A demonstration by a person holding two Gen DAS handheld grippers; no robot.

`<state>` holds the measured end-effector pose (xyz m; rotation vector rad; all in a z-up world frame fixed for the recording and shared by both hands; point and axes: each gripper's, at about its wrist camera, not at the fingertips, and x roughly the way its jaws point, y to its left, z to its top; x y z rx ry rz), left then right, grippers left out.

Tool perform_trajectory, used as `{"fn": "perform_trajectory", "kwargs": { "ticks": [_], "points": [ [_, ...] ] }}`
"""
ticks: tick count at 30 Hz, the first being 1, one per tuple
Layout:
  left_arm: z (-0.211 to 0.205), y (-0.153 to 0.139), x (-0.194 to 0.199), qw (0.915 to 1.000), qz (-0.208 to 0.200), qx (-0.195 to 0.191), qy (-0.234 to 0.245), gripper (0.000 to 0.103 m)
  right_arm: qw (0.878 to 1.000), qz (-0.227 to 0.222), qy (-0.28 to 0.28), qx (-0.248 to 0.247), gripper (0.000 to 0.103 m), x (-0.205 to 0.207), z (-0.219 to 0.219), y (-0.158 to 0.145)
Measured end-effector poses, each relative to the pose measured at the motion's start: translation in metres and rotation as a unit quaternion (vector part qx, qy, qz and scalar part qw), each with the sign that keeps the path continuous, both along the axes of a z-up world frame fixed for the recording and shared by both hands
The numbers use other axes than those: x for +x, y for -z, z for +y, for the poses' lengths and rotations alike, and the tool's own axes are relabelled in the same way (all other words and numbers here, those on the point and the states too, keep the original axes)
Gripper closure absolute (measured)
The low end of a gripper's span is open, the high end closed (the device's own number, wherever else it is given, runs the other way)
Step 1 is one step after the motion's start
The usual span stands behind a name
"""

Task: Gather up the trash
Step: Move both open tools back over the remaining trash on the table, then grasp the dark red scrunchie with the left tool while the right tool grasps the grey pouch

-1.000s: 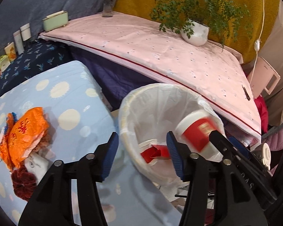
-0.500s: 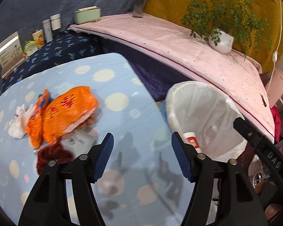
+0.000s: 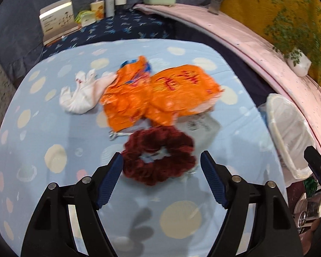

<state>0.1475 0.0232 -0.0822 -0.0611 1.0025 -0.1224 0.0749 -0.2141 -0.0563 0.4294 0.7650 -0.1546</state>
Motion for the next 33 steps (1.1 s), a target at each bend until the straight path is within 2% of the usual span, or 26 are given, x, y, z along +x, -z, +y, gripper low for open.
{"fn": "perform_trajectory", "kwargs": {
  "ticks": [8, 11, 16, 17, 19, 26, 33],
  "points": [
    [0.018, 0.020, 0.010, 0.9998, 0.017, -0.003, -0.005, 0.038, 0.999, 0.017, -0.039, -0.002, 0.036, 0.018, 0.039, 0.013],
    [0.021, 0.024, 0.014, 0.9998, 0.019, -0.008, -0.004, 0.044, 0.999, 0.022, -0.048, -0.002, 0.036, 0.023, 0.048, 0.017],
    [0.023, 0.030, 0.020, 0.9990, 0.030, -0.030, 0.015, 0.071, 0.998, 0.034, -0.060, -0.003, 0.036, 0.034, 0.061, 0.026],
    [0.022, 0.031, 0.020, 0.9989, 0.030, -0.030, 0.019, 0.074, 0.997, 0.036, -0.062, -0.002, 0.036, 0.035, 0.064, 0.028],
    [0.021, 0.031, 0.018, 0.9989, 0.027, -0.028, 0.027, 0.089, 0.997, 0.040, -0.066, -0.002, 0.036, 0.038, 0.069, 0.030],
    [0.032, 0.025, 0.008, 0.9984, 0.021, -0.040, 0.035, 0.093, 0.995, 0.050, -0.082, -0.001, 0.042, 0.045, 0.085, 0.037],
    [0.059, 0.016, 0.001, 0.9989, 0.016, -0.043, 0.009, 0.093, 0.993, 0.057, -0.102, 0.000, 0.047, 0.057, 0.105, 0.044]
  ]
}}
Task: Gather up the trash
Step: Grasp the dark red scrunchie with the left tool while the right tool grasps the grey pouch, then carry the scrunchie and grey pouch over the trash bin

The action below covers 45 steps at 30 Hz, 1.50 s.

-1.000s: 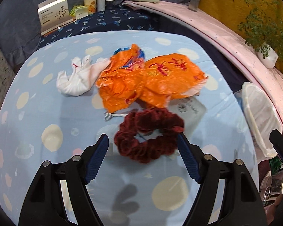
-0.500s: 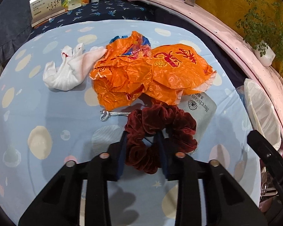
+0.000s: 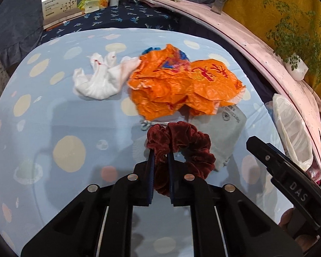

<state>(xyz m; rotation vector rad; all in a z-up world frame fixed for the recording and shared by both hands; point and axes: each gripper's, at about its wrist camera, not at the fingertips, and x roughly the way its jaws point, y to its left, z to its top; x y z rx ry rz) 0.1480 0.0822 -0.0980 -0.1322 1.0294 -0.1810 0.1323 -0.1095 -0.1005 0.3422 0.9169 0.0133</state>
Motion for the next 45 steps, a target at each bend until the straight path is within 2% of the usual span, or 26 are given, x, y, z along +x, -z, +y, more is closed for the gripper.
{"fn": "perform_trajectory", "kwargs": {
  "ticks": [6, 10, 12, 15, 17, 19, 29, 38, 45],
  "points": [
    [0.019, -0.001, 0.003, 0.9996, -0.007, 0.018, -0.022, 0.093, 1.000, 0.013, -0.011, 0.003, 0.049, 0.015, 0.014, 0.012],
    [0.025, 0.004, 0.006, 0.9995, -0.002, 0.016, -0.026, 0.093, 1.000, 0.016, -0.020, 0.001, 0.051, 0.024, 0.021, 0.018],
    [0.027, 0.006, 0.007, 0.9995, 0.000, 0.016, -0.027, 0.093, 1.000, 0.017, -0.025, -0.001, 0.058, 0.028, 0.025, 0.020],
    [0.027, 0.008, 0.008, 0.9995, 0.002, 0.015, -0.027, 0.093, 0.999, 0.018, -0.029, 0.000, 0.073, 0.030, 0.027, 0.022],
    [0.028, 0.008, 0.008, 0.9995, 0.002, 0.015, -0.027, 0.093, 0.999, 0.019, -0.035, 0.002, 0.092, 0.031, 0.028, 0.023],
    [0.028, 0.007, 0.008, 0.9995, 0.000, 0.015, -0.027, 0.093, 0.999, 0.017, -0.034, -0.001, 0.099, 0.028, 0.029, 0.020],
    [0.011, -0.011, -0.009, 0.9997, -0.016, 0.013, -0.011, 0.093, 0.999, -0.024, -0.018, 0.018, 0.101, -0.002, 0.012, -0.016],
    [-0.022, -0.036, -0.031, 0.9989, -0.040, 0.015, 0.020, 0.093, 0.997, -0.067, 0.004, 0.026, 0.101, -0.034, -0.017, -0.053],
    [-0.054, -0.050, -0.038, 0.9972, -0.054, 0.018, 0.049, 0.093, 0.996, -0.082, 0.031, 0.032, 0.101, -0.048, -0.047, -0.064]
  ]
}}
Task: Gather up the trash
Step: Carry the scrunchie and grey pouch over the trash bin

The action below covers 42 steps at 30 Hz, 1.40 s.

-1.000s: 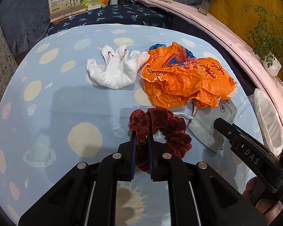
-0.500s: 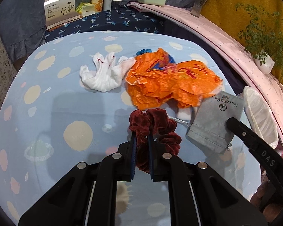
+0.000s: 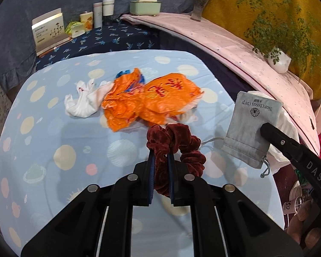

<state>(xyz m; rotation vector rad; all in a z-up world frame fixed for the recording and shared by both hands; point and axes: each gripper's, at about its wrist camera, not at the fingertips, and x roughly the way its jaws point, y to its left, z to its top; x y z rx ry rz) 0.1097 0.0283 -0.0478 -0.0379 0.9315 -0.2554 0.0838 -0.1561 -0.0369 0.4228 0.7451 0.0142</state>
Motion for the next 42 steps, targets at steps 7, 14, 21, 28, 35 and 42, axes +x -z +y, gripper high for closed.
{"fn": "perform_trajectory", "kwargs": {
  "ticks": [7, 14, 21, 28, 35, 42],
  "points": [
    [-0.034, -0.008, -0.003, 0.9996, -0.008, 0.007, 0.027, 0.093, 1.000, -0.007, 0.026, 0.007, 0.101, -0.013, -0.031, -0.002],
    [-0.069, -0.010, -0.005, 0.9982, -0.014, 0.016, 0.057, 0.093, 0.998, -0.014, 0.054, 0.010, 0.101, -0.026, -0.060, -0.003],
    [-0.105, -0.015, -0.006, 0.9959, -0.021, 0.022, 0.086, 0.093, 0.996, -0.019, 0.086, 0.014, 0.101, -0.037, -0.095, -0.003],
    [-0.147, -0.021, -0.004, 0.9923, -0.029, 0.025, 0.118, 0.093, 0.992, -0.022, 0.121, 0.013, 0.101, -0.046, -0.132, -0.003],
    [-0.187, -0.022, 0.000, 0.9881, -0.036, 0.024, 0.148, 0.093, 0.988, -0.024, 0.150, 0.013, 0.101, -0.053, -0.166, 0.000],
    [-0.223, -0.025, 0.007, 0.9840, -0.043, 0.025, 0.171, 0.093, 0.985, -0.021, 0.171, 0.016, 0.101, -0.055, -0.192, 0.006]
  ]
}}
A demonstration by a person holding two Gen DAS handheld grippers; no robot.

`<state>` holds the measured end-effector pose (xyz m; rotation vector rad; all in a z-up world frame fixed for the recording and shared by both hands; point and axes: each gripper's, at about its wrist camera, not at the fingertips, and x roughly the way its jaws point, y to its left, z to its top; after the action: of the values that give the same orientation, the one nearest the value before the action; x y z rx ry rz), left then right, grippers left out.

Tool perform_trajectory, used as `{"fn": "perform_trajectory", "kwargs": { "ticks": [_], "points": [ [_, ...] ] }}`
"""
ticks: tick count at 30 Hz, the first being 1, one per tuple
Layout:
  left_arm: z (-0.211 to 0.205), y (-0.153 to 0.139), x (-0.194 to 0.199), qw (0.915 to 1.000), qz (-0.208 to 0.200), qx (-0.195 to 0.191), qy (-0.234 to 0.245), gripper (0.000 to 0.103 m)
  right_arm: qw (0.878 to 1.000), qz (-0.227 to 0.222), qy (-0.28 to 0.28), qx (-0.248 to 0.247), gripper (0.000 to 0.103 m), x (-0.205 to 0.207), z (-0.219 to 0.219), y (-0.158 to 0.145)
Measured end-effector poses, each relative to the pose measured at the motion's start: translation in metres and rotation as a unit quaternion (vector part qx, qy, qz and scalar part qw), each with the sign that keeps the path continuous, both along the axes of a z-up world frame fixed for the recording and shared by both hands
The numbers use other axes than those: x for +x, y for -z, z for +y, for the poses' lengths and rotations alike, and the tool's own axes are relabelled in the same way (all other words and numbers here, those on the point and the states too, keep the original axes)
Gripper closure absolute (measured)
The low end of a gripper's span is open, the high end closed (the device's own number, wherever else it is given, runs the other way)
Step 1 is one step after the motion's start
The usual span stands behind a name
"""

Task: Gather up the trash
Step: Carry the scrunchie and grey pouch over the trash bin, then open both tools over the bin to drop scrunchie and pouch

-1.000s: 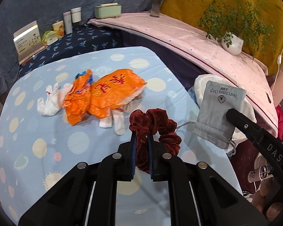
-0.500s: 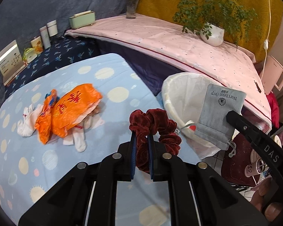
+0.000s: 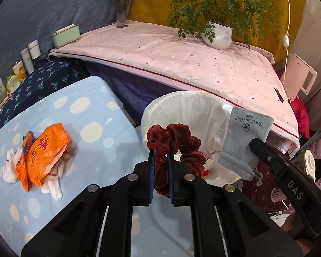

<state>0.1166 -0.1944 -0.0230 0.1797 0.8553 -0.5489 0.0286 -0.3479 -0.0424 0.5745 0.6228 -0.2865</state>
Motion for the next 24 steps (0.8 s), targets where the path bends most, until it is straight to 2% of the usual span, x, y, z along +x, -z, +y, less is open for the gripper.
{"fn": "perform_trajectory", "kwargs": {
  "ticks": [11, 15, 17, 19, 21, 22, 24],
  "points": [
    [-0.030, 0.015, 0.013, 0.9997, 0.020, 0.008, 0.016, 0.092, 1.000, 0.007, 0.011, 0.004, 0.101, 0.006, -0.017, 0.010],
    [-0.033, 0.021, 0.018, 0.9996, 0.024, 0.006, 0.013, 0.089, 1.000, 0.010, 0.011, 0.003, 0.101, 0.010, -0.018, 0.012],
    [-0.033, 0.022, 0.020, 0.9997, 0.022, 0.006, 0.008, 0.082, 1.000, 0.011, 0.010, 0.002, 0.101, 0.013, -0.018, 0.013],
    [-0.030, 0.021, 0.022, 0.9998, 0.017, 0.005, -0.002, 0.064, 1.000, 0.011, 0.007, 0.001, 0.101, 0.015, -0.018, 0.013],
    [-0.027, 0.021, 0.022, 0.9999, 0.011, 0.004, -0.010, 0.056, 1.000, 0.012, 0.004, -0.001, 0.099, 0.018, -0.016, 0.013],
    [-0.025, 0.021, 0.023, 0.9998, 0.010, 0.005, -0.014, 0.050, 1.000, 0.012, 0.002, -0.003, 0.095, 0.019, -0.014, 0.012],
    [-0.020, 0.022, 0.024, 0.9997, 0.010, 0.005, -0.023, 0.045, 1.000, 0.011, 0.004, -0.010, 0.093, 0.021, -0.011, 0.011]
  ]
}}
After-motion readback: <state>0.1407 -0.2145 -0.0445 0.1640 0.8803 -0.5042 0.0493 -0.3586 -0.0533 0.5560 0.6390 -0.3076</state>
